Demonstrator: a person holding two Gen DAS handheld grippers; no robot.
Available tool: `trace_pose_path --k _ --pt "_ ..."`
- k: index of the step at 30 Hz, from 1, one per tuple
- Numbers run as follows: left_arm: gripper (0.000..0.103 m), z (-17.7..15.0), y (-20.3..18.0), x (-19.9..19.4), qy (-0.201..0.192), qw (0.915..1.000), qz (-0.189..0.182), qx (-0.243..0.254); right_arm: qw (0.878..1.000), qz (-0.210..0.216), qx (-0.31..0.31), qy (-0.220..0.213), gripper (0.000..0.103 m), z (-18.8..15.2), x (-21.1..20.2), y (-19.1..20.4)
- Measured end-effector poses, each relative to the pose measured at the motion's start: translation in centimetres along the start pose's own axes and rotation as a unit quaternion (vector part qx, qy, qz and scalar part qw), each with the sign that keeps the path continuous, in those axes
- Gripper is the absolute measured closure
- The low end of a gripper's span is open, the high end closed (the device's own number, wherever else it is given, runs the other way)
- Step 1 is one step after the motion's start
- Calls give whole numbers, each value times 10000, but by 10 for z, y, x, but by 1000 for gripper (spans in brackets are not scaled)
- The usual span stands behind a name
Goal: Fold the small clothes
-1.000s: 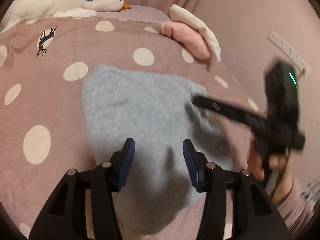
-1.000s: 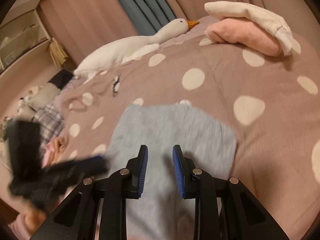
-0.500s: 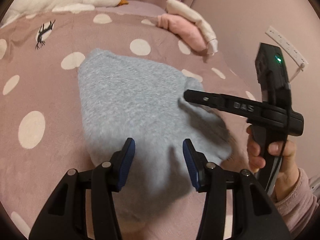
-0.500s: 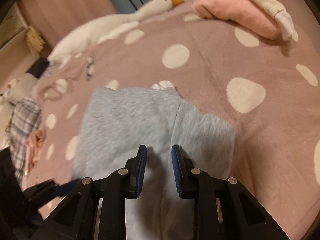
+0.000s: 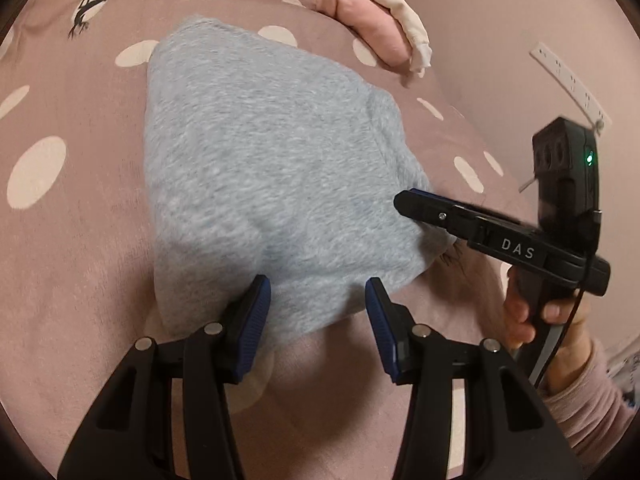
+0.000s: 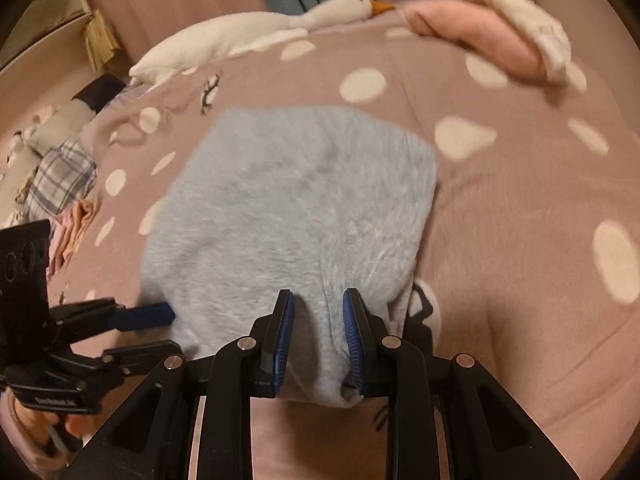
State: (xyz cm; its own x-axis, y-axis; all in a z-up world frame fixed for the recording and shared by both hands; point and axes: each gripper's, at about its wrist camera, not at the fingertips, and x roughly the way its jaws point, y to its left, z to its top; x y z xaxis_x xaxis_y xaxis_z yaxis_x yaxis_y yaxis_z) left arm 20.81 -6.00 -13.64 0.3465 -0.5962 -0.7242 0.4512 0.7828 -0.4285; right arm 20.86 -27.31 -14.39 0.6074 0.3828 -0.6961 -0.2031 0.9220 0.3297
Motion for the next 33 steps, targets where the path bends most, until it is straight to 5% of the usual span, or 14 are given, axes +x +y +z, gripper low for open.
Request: trace_pose_path --k 3,7,13,16,22,33 --pt "53 -3 0 -5 19 9999 -74 -154 9997 118 226 -15 78 2 -3 -3" --pt "39 -16 6 -26 -10 9983 -249 -535 9977 392 543 -83 76 -1 -15 -7" --pt "12 -37 38 -71 -510 9893 -380 -1313 9885 904 1111 -480 43 -17 -52 -22" --pt "4 -37 68 -76 -542 9768 -633 -1973 9814 1079 1529 -435 41 -24 -53 -42" --pt "3 -36 93 -69 -553 9554 -1162 -2659 9626 1351 2344 -153 40 -35 -36 -72" --pt "3 10 82 -33 -285 9623 -1207 -2421 9531 1751 2469 25 40 -18 -9 -70"
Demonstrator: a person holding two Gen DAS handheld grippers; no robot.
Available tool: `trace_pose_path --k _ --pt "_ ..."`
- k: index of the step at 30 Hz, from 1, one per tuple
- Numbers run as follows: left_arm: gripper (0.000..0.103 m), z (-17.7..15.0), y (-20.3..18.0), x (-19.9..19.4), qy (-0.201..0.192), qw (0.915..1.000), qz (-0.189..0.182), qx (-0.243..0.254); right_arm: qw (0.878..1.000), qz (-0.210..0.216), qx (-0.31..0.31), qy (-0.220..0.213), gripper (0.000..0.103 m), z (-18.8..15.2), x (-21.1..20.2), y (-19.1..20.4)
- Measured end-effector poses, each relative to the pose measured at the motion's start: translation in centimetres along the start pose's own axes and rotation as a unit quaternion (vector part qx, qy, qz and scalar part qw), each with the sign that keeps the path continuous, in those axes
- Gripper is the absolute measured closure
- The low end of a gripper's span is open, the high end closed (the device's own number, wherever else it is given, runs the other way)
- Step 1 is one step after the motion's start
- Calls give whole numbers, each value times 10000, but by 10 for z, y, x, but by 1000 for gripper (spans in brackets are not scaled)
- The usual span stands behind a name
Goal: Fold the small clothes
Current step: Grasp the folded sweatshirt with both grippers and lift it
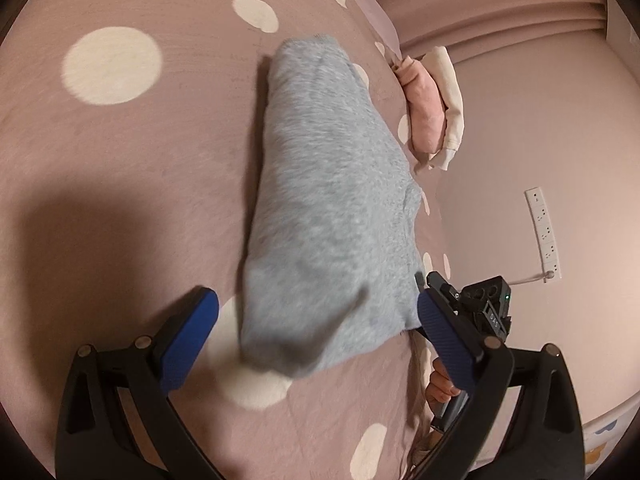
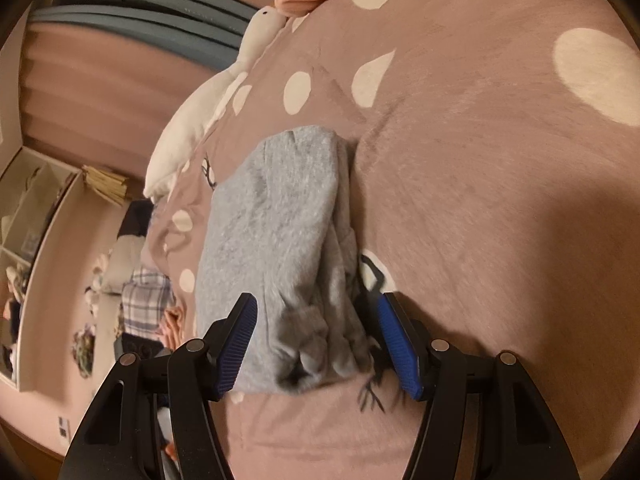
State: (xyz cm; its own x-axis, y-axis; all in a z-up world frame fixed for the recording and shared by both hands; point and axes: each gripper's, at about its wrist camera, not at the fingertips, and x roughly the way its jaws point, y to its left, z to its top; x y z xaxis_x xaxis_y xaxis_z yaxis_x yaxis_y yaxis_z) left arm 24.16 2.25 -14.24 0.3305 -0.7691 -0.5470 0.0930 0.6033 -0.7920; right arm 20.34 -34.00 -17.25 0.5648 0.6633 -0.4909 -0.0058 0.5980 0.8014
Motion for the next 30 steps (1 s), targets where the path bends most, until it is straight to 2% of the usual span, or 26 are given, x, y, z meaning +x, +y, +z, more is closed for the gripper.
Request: trace_pose_path --k 10,20,27,30 --pt "2 29 -10 36 136 9997 145 107 9998 101 -72 146 39 12 20 1" --pt "1 42 -13 52 27 9991 343 262 9996 217 -99 118 38 20 29 -1" --pt "1 53 -14 61 -2 9983 504 290 9994 22 -331 54 38 25 46 12" --pt "7 55 -16 64 -2 9972 662 346 9991 -40 -430 0 38 25 49 15"
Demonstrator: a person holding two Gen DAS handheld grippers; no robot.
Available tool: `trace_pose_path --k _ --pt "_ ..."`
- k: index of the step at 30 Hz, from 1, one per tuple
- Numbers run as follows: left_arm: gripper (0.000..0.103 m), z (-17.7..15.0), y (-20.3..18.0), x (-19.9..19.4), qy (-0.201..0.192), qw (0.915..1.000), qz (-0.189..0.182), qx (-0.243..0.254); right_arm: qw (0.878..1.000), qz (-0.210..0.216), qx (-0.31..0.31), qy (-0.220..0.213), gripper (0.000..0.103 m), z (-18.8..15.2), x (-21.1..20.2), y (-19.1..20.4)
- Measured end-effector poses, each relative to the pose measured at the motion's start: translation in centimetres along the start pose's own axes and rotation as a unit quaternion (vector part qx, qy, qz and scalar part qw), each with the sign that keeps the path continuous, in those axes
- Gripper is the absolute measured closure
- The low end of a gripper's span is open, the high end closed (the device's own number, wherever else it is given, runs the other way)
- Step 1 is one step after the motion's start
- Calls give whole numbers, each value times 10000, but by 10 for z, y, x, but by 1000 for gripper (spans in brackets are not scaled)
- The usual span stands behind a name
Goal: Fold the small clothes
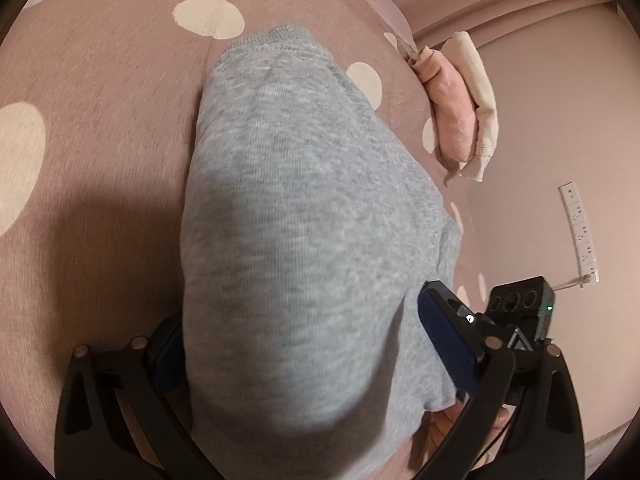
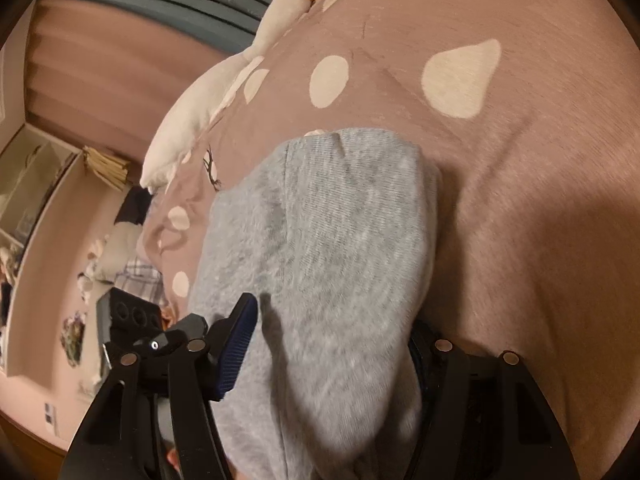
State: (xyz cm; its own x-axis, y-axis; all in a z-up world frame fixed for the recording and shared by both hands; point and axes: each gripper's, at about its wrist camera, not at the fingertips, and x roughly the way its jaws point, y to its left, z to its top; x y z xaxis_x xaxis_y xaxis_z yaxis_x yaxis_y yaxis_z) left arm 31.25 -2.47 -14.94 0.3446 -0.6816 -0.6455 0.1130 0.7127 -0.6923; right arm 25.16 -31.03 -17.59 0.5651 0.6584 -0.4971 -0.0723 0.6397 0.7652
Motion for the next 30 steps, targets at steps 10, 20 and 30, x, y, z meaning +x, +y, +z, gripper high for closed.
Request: trace_pose_path --k 10,20,30 --pt "28 -5 -7 -2 -62 9971 668 350 9993 -287 -218 -74 45 -5 1 9" --pt "45 -12 -21 -10 -251 9905 1123 754 9923 -855 -860 -265 74 -15 0 40" --pt "47 -41 -28 -49 -449 9854 1251 1064 9865 -803 -1346 -476 76 -40 -18 73"
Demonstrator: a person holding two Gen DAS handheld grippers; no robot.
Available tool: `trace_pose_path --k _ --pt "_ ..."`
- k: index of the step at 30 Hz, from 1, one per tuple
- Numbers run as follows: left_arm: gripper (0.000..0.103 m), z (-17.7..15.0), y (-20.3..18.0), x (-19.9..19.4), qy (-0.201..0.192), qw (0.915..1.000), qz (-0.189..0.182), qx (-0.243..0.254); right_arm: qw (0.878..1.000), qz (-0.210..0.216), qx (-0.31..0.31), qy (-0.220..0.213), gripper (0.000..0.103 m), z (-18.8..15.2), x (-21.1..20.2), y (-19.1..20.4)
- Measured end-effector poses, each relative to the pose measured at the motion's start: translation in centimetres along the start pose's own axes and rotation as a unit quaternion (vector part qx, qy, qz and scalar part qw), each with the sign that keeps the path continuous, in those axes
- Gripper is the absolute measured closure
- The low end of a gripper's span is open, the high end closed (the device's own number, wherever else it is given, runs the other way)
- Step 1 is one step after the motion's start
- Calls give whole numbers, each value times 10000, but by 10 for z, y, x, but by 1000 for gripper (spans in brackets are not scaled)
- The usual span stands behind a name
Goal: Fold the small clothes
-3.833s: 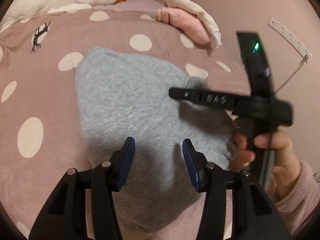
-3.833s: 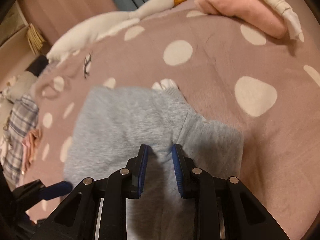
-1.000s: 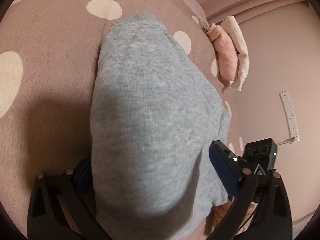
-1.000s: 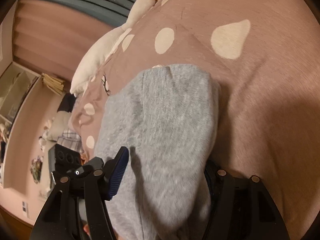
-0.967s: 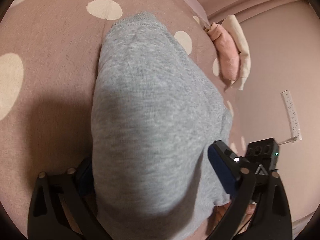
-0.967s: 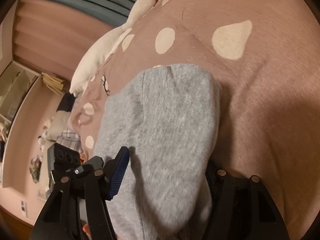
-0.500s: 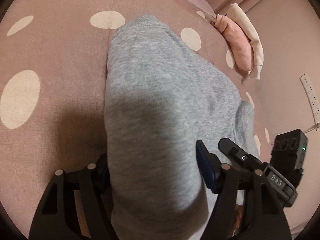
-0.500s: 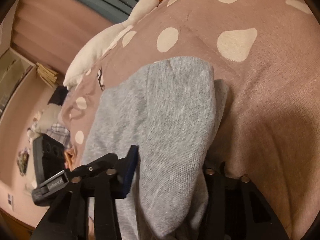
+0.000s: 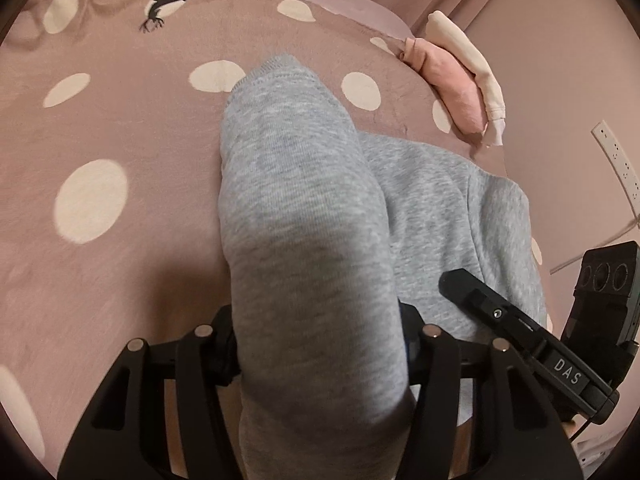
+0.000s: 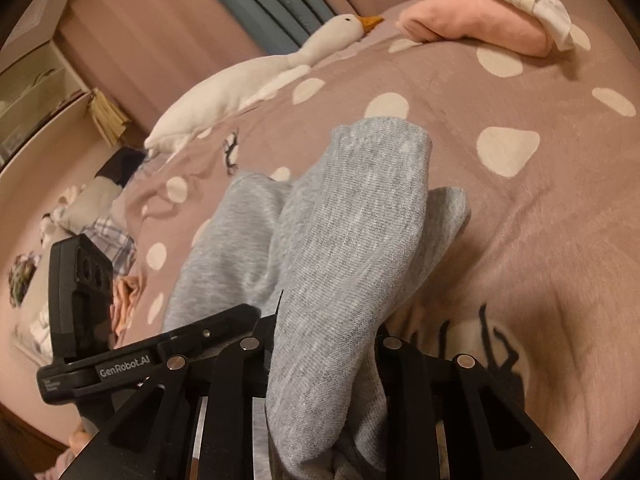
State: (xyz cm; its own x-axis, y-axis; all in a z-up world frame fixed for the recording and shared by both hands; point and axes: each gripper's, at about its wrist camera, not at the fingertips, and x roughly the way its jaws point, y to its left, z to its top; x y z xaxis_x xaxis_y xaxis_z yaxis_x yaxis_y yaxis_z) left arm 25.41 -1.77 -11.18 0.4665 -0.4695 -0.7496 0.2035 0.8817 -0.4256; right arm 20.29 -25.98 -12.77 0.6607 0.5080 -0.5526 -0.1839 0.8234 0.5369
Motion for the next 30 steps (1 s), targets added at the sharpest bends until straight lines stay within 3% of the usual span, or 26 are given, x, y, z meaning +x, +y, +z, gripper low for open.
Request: trace_pose_path --k 30 --pt "46 -145 26 -120 -323 9986 398 -97 9962 468 -728 104 76 -120 -69 94"
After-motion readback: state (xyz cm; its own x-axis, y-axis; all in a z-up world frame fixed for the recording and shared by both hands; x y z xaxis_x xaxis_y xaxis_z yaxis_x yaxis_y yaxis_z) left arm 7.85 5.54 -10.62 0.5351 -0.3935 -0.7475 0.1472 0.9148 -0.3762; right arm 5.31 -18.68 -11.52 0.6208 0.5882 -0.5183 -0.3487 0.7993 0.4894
